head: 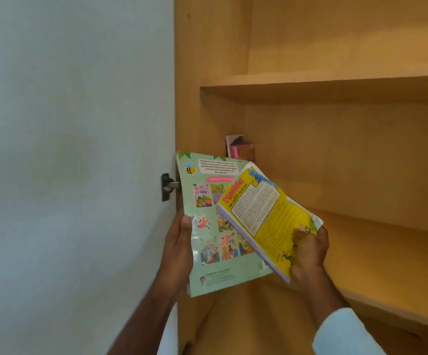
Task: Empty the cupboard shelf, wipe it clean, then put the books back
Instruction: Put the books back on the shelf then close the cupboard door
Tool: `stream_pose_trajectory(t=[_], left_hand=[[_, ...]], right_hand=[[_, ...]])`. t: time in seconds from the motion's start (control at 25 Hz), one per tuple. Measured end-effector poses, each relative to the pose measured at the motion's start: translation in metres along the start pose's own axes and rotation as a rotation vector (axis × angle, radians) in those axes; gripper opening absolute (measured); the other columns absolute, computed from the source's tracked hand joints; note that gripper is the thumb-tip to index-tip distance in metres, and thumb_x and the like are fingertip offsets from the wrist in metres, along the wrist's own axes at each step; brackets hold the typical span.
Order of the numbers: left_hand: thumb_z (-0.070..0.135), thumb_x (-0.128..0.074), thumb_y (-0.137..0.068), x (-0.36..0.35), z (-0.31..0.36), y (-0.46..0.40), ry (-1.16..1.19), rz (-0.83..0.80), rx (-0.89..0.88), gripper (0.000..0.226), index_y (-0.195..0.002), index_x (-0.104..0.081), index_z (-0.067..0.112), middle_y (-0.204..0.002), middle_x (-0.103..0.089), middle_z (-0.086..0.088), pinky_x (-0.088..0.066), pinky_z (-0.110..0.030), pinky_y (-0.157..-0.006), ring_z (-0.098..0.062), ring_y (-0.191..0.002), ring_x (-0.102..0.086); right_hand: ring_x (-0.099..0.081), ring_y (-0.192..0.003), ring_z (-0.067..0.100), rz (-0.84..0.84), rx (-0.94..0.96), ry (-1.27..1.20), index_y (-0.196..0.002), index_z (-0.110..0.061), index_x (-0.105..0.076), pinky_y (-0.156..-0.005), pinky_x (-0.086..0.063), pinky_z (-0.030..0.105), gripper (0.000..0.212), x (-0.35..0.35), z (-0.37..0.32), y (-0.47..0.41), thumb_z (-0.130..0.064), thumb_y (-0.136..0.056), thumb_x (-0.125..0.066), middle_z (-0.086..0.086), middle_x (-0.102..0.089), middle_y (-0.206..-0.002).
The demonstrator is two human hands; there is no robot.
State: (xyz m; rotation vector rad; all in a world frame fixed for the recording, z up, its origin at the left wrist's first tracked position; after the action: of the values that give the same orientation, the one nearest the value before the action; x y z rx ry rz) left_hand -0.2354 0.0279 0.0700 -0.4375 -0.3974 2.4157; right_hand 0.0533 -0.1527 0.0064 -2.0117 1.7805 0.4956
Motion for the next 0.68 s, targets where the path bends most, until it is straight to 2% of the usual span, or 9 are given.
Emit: stream_pose_trajectory(t=[0.08, 0.16, 0.24, 0.32, 0.4, 0.48, 0.6, 0.68], left_hand=[[0.034, -0.036, -0.108, -0.022, -0.013, -0.042, 0.000, -0.016, -0.021, 0.031, -0.125, -0.061, 0.025, -0.115, -0.074, -0.006, -0.056, -0.060, -0.089, -0.029, -0.104, -0.073], [0.033, -0.038, -0.108, -0.045, -0.025, -0.075, 0.012, -0.032, -0.036, 0.028, -0.125, -0.060, 0.032, -0.118, -0.073, -0.003, -0.057, -0.059, -0.089, -0.027, -0.106, -0.072], [0.031, -0.039, -0.108, -0.069, -0.036, -0.101, 0.018, -0.072, -0.037, 0.026, -0.125, -0.058, 0.036, -0.118, -0.073, -0.001, -0.057, -0.058, -0.089, -0.025, -0.106, -0.072], [0.029, -0.041, -0.108, -0.096, -0.051, -0.120, 0.027, -0.124, -0.037, 0.026, -0.127, -0.058, 0.035, -0.118, -0.073, -0.002, -0.056, -0.060, -0.090, -0.027, -0.107, -0.072], [0.029, -0.042, -0.108, -0.113, -0.069, -0.134, 0.026, -0.148, -0.010, 0.026, -0.126, -0.059, 0.036, -0.117, -0.073, -0.004, -0.055, -0.062, -0.090, -0.029, -0.105, -0.072], [0.028, -0.043, -0.108, -0.117, -0.082, -0.146, 0.020, -0.140, 0.014, 0.026, -0.128, -0.059, 0.032, -0.115, -0.074, -0.005, -0.056, -0.062, -0.087, -0.030, -0.103, -0.073], [0.028, -0.044, -0.108, -0.113, -0.089, -0.167, 0.046, -0.108, 0.015, 0.027, -0.127, -0.060, 0.019, -0.113, -0.074, -0.009, -0.058, -0.059, -0.085, -0.032, -0.101, -0.073], [0.030, -0.043, -0.108, -0.110, -0.088, -0.183, 0.021, -0.069, 0.006, 0.026, -0.112, -0.065, 0.018, -0.108, -0.076, -0.007, -0.060, -0.053, -0.082, -0.031, -0.098, -0.073]], right_hand=[[-0.053, -0.073, 0.023, 0.055, 0.013, 0.063, -0.126, -0.022, -0.056, -0.065, -0.044, 0.031, 0.051, -0.005, 0.002, -0.048, 0.010, -0.086, -0.053, 0.011, -0.063, -0.097], [-0.057, -0.078, 0.026, 0.105, 0.036, 0.134, -0.125, -0.018, -0.058, -0.066, -0.048, 0.032, 0.045, -0.007, 0.000, -0.085, 0.005, -0.086, -0.052, 0.014, -0.066, -0.102], [-0.064, -0.092, 0.034, 0.157, 0.042, 0.260, -0.134, -0.017, -0.054, -0.078, -0.054, 0.039, 0.048, -0.003, -0.001, -0.117, -0.003, -0.088, -0.052, 0.018, -0.066, -0.118], [-0.062, -0.111, 0.043, 0.222, 0.031, 0.463, -0.143, -0.011, -0.046, -0.092, -0.050, 0.044, 0.054, 0.010, -0.008, -0.143, -0.006, -0.090, -0.055, 0.022, -0.061, -0.130], [-0.058, -0.118, 0.046, 0.267, -0.012, 0.646, -0.140, -0.005, -0.044, -0.096, -0.047, 0.045, 0.053, 0.030, -0.012, -0.166, -0.009, -0.089, -0.059, 0.027, -0.058, -0.133], [-0.057, -0.122, 0.047, 0.296, -0.079, 0.808, -0.137, -0.002, -0.045, -0.098, -0.046, 0.046, 0.053, 0.054, -0.011, -0.181, -0.015, -0.089, -0.063, 0.029, -0.057, -0.135], [-0.054, -0.125, 0.046, 0.288, -0.082, 1.021, -0.137, -0.001, -0.043, -0.101, -0.045, 0.046, 0.058, 0.073, -0.011, -0.198, -0.019, -0.088, -0.067, 0.028, -0.054, -0.138], [-0.052, -0.127, 0.044, 0.247, -0.080, 1.131, -0.141, -0.002, -0.039, -0.103, -0.045, 0.046, 0.066, 0.075, -0.010, -0.204, -0.021, -0.086, -0.071, 0.026, -0.052, -0.140]])
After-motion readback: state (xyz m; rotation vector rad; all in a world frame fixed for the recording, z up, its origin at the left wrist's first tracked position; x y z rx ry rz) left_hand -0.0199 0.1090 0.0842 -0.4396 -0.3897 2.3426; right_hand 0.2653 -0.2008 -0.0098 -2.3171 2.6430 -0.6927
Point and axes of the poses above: each hand's wrist, its own y-axis away from the middle knuckle, its own x-axis out of the back of the hand, z = x × y, the point moved 10 cm from there along -y, towards the middle knuckle
